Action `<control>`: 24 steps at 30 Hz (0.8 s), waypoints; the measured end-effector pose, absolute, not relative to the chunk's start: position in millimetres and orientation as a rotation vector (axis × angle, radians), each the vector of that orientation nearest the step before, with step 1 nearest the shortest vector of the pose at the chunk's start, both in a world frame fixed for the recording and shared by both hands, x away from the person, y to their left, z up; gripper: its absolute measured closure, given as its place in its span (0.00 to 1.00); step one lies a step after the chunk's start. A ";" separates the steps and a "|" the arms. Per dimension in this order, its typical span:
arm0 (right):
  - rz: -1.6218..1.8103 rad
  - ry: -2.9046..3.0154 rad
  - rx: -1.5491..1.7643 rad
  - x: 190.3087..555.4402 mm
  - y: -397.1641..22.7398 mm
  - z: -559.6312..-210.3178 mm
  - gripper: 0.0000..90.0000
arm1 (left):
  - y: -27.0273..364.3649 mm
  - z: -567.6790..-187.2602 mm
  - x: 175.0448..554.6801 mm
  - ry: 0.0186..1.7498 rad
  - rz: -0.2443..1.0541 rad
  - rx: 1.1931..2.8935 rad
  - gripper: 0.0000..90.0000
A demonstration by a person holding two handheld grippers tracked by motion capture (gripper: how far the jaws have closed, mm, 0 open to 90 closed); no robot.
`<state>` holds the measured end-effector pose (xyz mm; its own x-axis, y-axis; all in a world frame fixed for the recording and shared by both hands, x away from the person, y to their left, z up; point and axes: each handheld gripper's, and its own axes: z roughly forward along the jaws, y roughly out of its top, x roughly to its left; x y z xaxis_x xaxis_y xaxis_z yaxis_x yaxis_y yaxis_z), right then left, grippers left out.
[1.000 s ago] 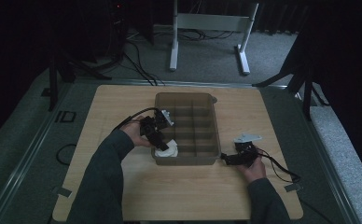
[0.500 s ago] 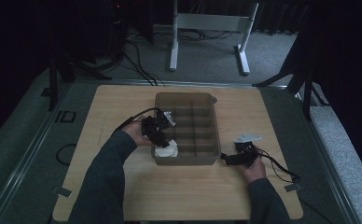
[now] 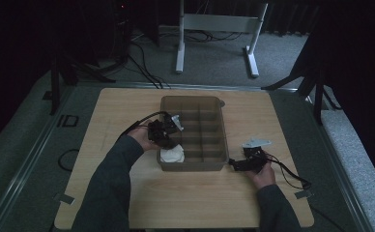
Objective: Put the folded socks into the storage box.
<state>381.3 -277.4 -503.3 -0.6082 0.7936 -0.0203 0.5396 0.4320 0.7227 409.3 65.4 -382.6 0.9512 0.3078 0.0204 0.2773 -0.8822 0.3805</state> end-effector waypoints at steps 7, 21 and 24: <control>0.983 2.332 1.140 381.3 -277.3 -503.2 0.13 | 57.1 -390.2 409.2 0.425 0.115 2.761 1.00; 0.984 2.331 1.140 381.3 -277.3 -503.3 0.13 | 46.5 -401.4 410.9 0.415 0.113 2.803 0.99; 0.984 2.331 1.140 381.3 -277.3 -503.3 0.13 | 44.9 -403.3 411.5 0.419 0.113 2.804 0.99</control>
<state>381.3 -277.3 -503.3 -0.6074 0.7942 -0.0193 0.5400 0.4306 0.7232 411.5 44.9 -403.3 0.9542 0.2974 0.0329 0.2735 -0.9115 0.3073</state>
